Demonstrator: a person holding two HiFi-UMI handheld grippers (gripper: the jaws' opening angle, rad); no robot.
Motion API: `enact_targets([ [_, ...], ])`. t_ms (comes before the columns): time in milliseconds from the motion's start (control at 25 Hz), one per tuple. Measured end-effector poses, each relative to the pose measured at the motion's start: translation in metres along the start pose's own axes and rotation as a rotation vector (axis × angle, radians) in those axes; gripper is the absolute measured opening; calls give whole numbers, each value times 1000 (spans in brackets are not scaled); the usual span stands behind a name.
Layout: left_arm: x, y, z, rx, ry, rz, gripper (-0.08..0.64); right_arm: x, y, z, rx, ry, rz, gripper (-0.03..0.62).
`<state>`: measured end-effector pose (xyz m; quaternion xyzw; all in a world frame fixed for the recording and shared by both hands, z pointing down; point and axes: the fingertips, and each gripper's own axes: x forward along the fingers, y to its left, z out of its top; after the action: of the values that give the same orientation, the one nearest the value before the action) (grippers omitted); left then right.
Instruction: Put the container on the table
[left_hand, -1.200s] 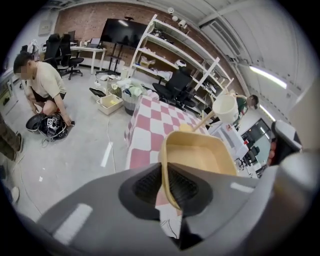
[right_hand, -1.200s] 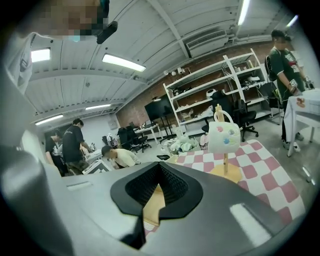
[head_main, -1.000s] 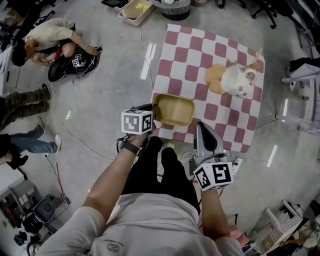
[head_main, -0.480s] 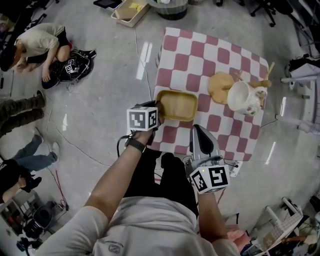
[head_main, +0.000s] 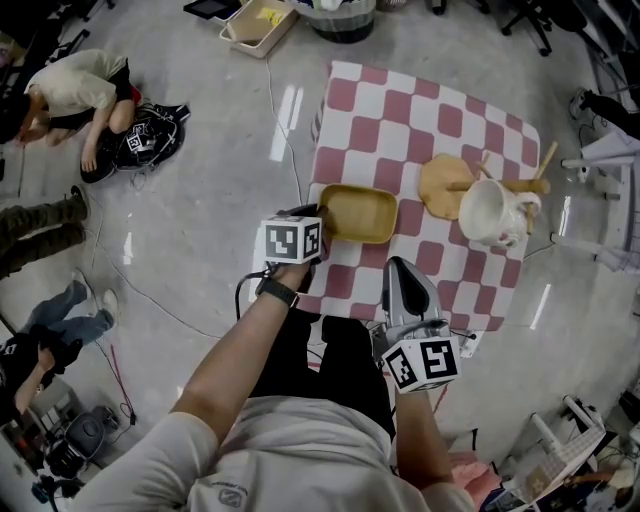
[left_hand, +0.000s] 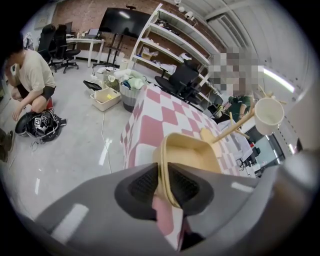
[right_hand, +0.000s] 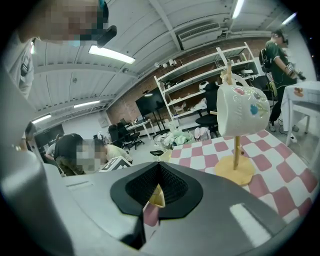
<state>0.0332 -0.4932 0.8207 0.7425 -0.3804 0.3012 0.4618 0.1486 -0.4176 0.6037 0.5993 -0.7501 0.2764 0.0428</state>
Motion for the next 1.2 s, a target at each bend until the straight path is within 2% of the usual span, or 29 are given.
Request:
enact_targets([
  [240,5,-5,-2,0,6,-36,72,-1,-4,-1,3,5,4,9],
  [560,-30,6,1,-17,-34,12,92,-7,6,6,-1,-1,39,9],
  [760,-82,-9,22,4,-120,23,92,-17,23,31,-15,-12,71,9],
  [1000,-144,-58,51,62,-241,-42,86,-31,41,72,-50,-50,102,9],
  [1200,-195,-92,59,93,-326,-59,27,-54,53,91,-62,-61,115,9],
])
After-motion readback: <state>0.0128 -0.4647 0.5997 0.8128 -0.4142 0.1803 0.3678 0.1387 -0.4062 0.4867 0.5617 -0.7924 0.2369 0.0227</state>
